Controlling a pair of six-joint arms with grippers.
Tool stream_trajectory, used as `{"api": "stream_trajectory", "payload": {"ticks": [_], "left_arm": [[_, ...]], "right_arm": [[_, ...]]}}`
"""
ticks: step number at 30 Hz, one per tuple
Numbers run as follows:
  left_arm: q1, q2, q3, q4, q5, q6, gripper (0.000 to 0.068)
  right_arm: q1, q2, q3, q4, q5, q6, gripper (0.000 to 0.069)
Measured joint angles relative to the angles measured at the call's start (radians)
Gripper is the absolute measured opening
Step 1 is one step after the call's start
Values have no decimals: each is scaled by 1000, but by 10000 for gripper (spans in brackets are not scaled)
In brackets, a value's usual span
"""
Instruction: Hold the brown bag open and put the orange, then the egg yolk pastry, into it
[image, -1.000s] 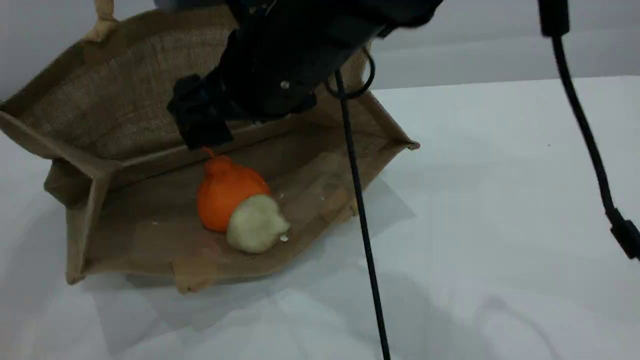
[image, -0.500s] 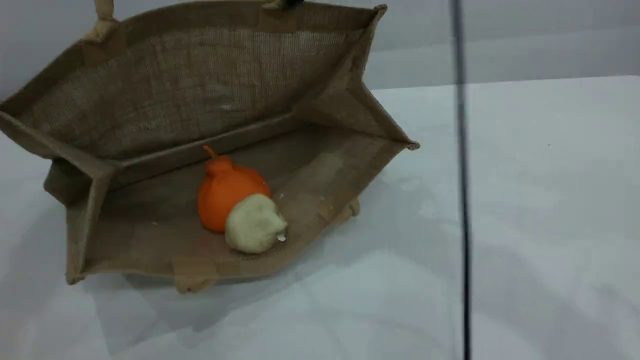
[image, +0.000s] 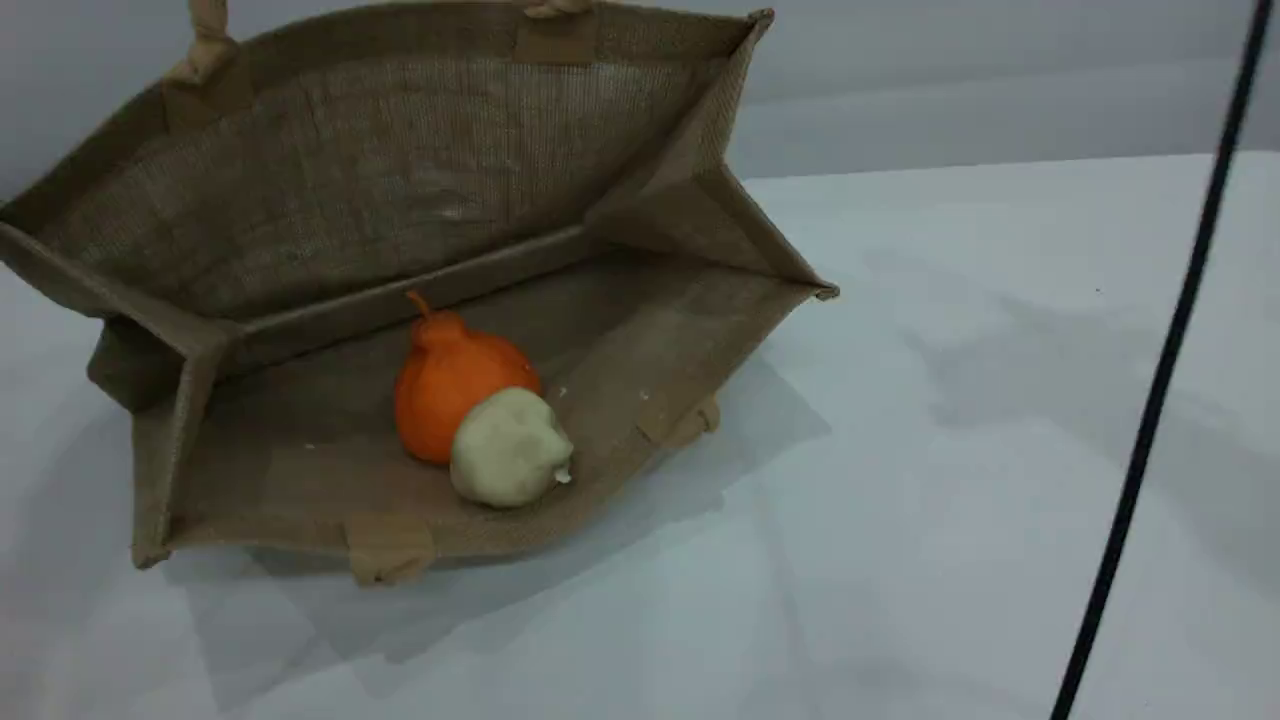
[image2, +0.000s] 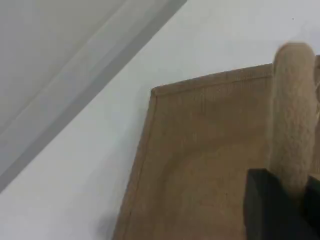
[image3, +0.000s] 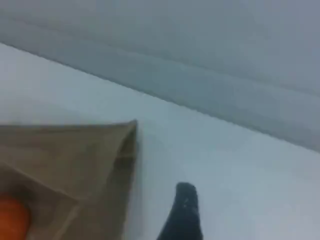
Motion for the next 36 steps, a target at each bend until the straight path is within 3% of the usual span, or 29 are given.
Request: {"api": "stream_trajectory", "payload": {"ticks": [7, 10, 13, 19, 29, 33, 36], "left_arm": [[0, -1, 0, -4, -4, 0, 414], [0, -1, 0, -2, -2, -10, 479], [0, -11, 0, 14, -2, -69, 492], [0, -102, 0, 134, 2, -204, 493], [0, -353, 4, 483, 6, -530, 493], [0, -451, 20, 569, 2, -649, 493], [0, -545, 66, 598, 2, -663, 493]], "right_arm": [[-41, 0, -1, 1, 5, 0, 570], [-41, -11, -1, 1, 19, -3, 570], [-41, -45, -2, -9, 31, -3, 570], [-41, -154, -48, -52, 115, 7, 570], [-40, -400, -61, -50, 323, 66, 570], [-40, -498, -61, -48, 401, 84, 570], [-40, -574, -61, -48, 437, 84, 570]]}}
